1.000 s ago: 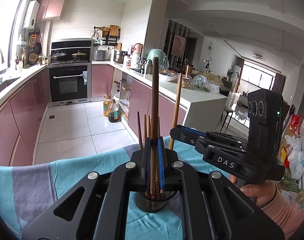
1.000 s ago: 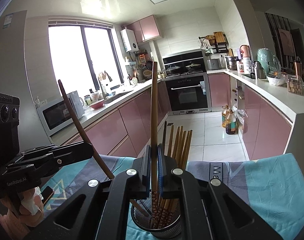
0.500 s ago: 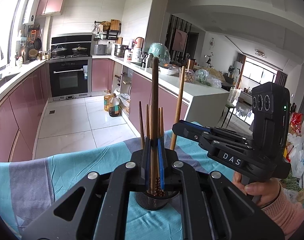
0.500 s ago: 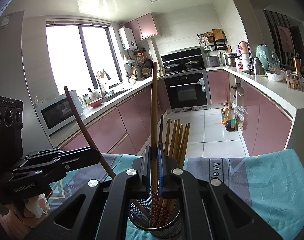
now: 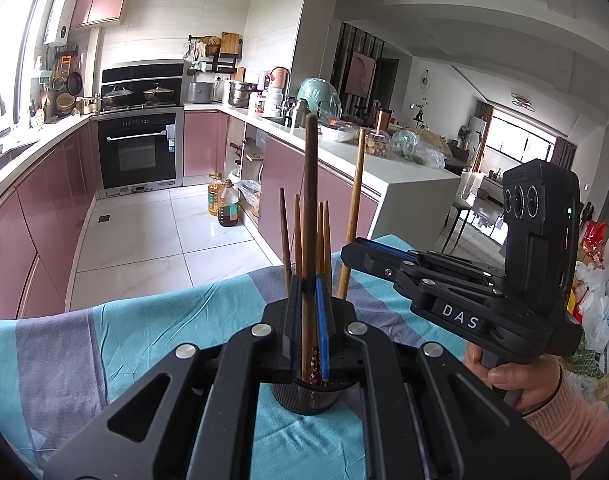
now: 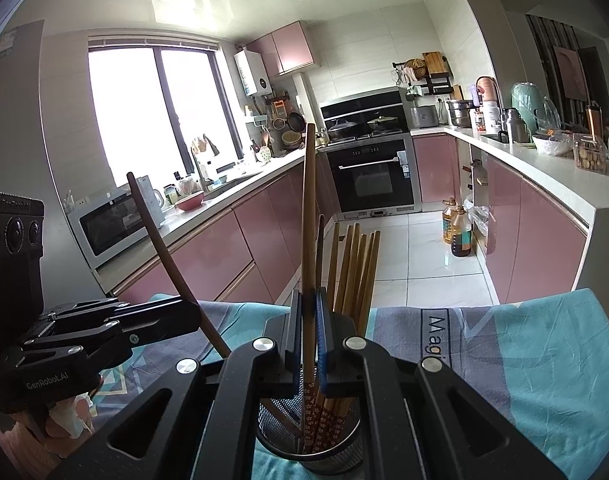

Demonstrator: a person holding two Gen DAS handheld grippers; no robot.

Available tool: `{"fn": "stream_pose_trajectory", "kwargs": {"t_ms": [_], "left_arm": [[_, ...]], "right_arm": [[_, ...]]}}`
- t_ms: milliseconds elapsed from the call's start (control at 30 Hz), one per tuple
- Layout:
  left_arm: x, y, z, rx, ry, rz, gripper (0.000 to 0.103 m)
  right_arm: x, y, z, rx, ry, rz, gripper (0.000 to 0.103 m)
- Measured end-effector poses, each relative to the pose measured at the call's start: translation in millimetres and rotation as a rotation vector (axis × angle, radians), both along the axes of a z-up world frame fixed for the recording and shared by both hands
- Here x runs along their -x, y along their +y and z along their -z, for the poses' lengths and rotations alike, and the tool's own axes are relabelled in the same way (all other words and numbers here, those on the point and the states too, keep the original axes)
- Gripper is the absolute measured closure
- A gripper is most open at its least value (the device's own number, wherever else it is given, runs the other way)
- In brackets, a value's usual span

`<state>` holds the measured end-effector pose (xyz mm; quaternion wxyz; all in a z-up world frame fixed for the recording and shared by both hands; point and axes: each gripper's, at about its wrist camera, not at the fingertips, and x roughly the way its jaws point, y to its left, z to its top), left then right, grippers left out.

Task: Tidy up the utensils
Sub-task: 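Lower the chopstick into the mesh cup with the right gripper while the left inserts its chopstick, then open both grippers and pull them back from the mesh cup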

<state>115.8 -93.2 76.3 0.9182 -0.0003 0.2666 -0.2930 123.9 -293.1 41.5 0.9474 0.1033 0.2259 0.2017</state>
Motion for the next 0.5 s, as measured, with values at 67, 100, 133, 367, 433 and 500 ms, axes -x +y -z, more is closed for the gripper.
{"fn": "stream_pose_trajectory", "kwargs": {"t_ms": [67, 100, 133, 367, 433, 500], "left_arm": [[0, -1, 1, -0.003, 0.004, 0.001, 0.096], [0, -1, 2, -0.004, 0.006, 0.002, 0.096], [0, -2, 2, -0.006, 0.008, 0.004, 0.096], [-7, -10, 6, -0.039, 0.03, 0.021, 0.096], [-10, -13, 9, -0.052, 0.044, 0.03, 0.096], [-12, -14, 14, -0.064, 0.055, 0.031, 0.096]], "right_arm": [[0, 1, 1, 0.001, 0.001, 0.004, 0.097], [0, 1, 1, 0.001, 0.003, 0.004, 0.097], [-1, 1, 3, 0.001, 0.006, 0.004, 0.097], [-7, 4, 14, -0.004, 0.04, -0.006, 0.097], [-8, 4, 16, -0.004, 0.048, -0.009, 0.097], [-9, 5, 19, -0.001, 0.06, -0.011, 0.097]]}}
